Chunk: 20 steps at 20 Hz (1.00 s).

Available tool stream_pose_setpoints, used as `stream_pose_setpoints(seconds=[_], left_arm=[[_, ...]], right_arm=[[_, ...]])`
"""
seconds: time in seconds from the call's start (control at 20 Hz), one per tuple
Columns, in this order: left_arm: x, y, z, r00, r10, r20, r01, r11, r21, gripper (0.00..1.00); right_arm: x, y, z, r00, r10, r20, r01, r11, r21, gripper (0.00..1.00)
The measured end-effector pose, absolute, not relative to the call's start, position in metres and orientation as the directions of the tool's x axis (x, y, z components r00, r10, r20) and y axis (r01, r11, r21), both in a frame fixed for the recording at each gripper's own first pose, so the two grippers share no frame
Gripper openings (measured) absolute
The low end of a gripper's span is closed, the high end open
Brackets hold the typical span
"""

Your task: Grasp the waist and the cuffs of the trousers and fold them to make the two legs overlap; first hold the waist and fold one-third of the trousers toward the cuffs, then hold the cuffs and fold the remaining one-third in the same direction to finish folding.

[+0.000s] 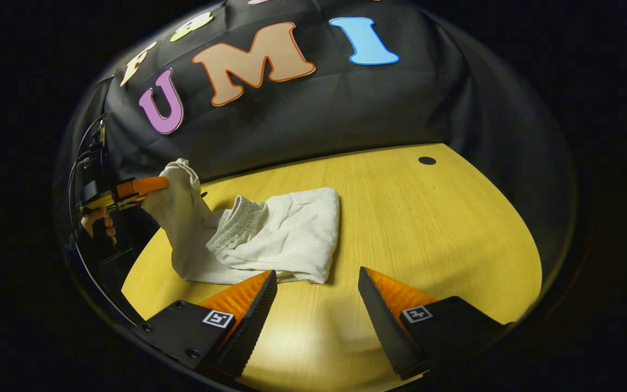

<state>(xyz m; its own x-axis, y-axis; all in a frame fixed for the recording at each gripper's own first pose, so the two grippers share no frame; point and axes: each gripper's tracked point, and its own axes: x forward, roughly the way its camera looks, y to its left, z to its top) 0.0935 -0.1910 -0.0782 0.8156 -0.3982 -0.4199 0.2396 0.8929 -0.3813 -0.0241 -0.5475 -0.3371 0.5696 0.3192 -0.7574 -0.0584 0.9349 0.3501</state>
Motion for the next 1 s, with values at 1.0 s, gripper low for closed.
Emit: stream_pose_setpoints(seconds=[1.0], left_arm=[[0.048, -0.387, -0.125, 0.597, -0.625, -0.503, 0.464, 0.781, -0.419, 0.00]], right_arm=[[-0.057, -0.621, -0.339, 0.593, 0.228, -0.772, 0.082, 0.937, 0.339, 0.96]])
